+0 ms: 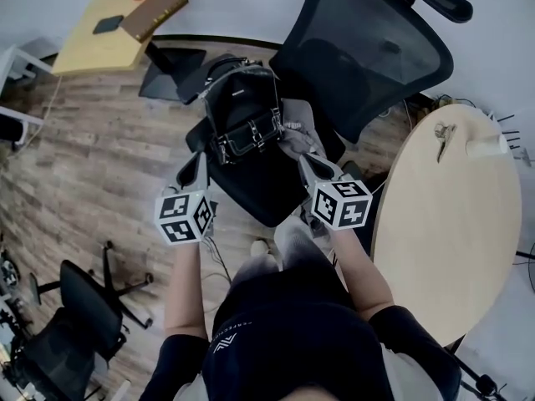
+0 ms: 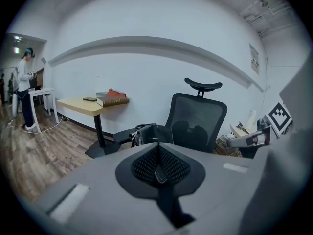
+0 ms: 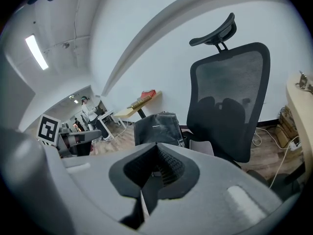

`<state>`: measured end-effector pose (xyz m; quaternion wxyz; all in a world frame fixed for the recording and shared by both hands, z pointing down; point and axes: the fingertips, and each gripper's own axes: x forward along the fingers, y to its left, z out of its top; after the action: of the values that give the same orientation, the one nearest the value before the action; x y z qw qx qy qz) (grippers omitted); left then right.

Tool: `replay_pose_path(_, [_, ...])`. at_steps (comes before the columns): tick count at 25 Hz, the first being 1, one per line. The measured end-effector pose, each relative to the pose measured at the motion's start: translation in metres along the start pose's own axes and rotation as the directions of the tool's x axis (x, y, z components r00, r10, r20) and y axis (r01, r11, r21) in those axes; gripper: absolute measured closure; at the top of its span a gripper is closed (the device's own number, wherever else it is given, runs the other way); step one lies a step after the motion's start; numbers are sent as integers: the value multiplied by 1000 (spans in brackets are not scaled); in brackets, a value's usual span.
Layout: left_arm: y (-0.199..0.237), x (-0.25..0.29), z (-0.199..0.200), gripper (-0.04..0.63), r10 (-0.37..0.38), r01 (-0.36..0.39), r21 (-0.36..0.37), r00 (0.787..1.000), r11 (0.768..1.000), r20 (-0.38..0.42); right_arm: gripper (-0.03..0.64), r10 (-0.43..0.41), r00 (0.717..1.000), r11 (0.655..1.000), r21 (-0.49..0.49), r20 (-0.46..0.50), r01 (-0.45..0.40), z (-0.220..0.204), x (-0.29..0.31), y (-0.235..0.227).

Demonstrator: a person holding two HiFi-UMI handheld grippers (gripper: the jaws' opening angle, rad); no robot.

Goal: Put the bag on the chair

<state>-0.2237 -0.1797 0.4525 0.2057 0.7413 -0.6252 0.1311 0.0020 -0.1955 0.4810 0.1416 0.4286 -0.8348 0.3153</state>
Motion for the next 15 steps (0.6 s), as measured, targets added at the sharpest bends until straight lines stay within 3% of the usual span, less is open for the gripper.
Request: replay_pose_path(15, [-21, -44, 0, 580, -28, 28, 5, 999, 1000, 27, 615, -43, 997, 997, -59, 58, 46, 6, -32, 17])
